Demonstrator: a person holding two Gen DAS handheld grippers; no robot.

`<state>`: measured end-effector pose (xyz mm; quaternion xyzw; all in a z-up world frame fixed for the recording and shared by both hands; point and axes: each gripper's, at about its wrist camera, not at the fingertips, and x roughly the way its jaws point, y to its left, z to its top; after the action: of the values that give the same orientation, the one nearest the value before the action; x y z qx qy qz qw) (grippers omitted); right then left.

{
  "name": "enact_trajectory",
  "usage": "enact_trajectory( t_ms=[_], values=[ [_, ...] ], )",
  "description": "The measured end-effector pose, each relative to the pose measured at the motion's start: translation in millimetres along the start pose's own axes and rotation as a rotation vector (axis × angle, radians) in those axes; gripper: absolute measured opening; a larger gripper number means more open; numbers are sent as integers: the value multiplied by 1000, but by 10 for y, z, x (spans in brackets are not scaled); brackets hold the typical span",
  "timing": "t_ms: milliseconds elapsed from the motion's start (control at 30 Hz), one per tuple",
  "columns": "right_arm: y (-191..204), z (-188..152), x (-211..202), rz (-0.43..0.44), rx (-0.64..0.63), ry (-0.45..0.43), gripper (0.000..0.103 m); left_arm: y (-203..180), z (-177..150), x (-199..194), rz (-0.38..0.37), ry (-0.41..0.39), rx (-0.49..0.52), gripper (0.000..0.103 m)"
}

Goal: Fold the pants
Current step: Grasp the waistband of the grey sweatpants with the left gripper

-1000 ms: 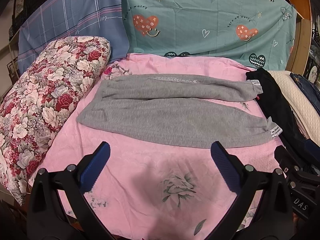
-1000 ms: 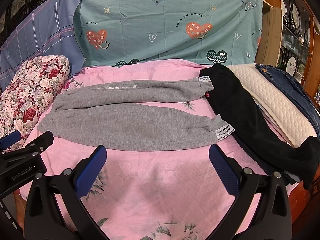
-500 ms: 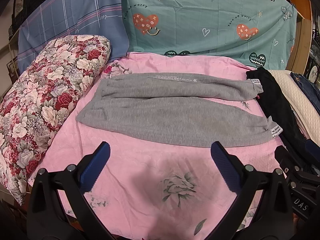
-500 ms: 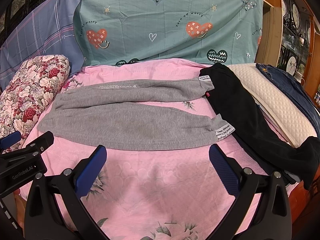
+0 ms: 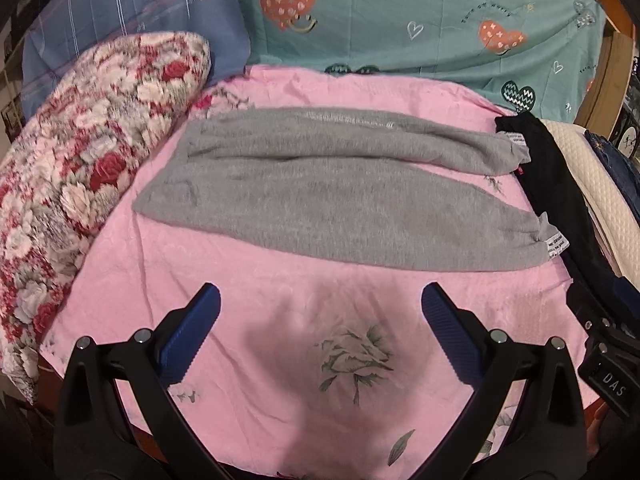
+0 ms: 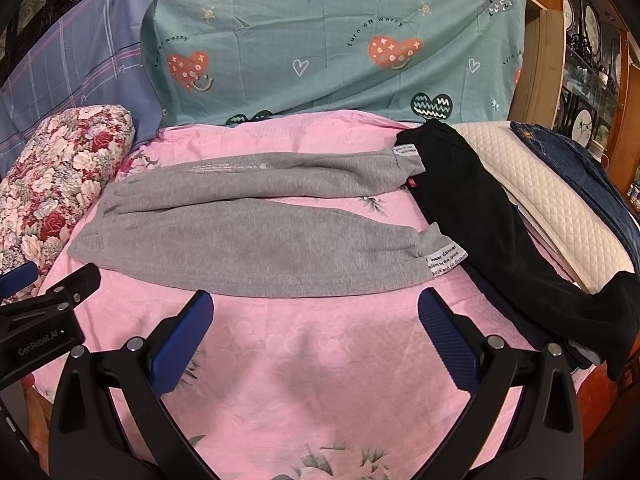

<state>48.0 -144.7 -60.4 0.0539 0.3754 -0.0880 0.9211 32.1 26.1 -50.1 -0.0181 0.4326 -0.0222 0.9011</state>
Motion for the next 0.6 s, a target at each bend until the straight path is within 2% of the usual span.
enact_trajectory(
  t_ms=[33,100,233,300,367,433,533,600],
  values=[
    [-49,-24,64,-17,3,16,102,121,5,153,-8,54,-32,101],
    [-172,-88,199,-47,16,61,102,360,78,380,-27,114,-87,101],
    [-445,-186,386,-73,73,143,102,1114,412,866,-14,153,-224,101],
    [-514,-201,393,-82,87,149,102,1560,529,1198,-12,231,-338,101],
    [-551,-203,356,-86,95,138,102,1941,544,1459,-44,292,-457,100],
    [-572,-200,320,-90,92,125,102,2153,544,1628,-109,318,-529,97],
    [-589,-186,339,-97,95,130,102,2266,600,1754,-93,323,-554,97],
    [-609,-185,375,-95,104,144,102,2329,665,1856,-110,316,-575,97]
  ],
)
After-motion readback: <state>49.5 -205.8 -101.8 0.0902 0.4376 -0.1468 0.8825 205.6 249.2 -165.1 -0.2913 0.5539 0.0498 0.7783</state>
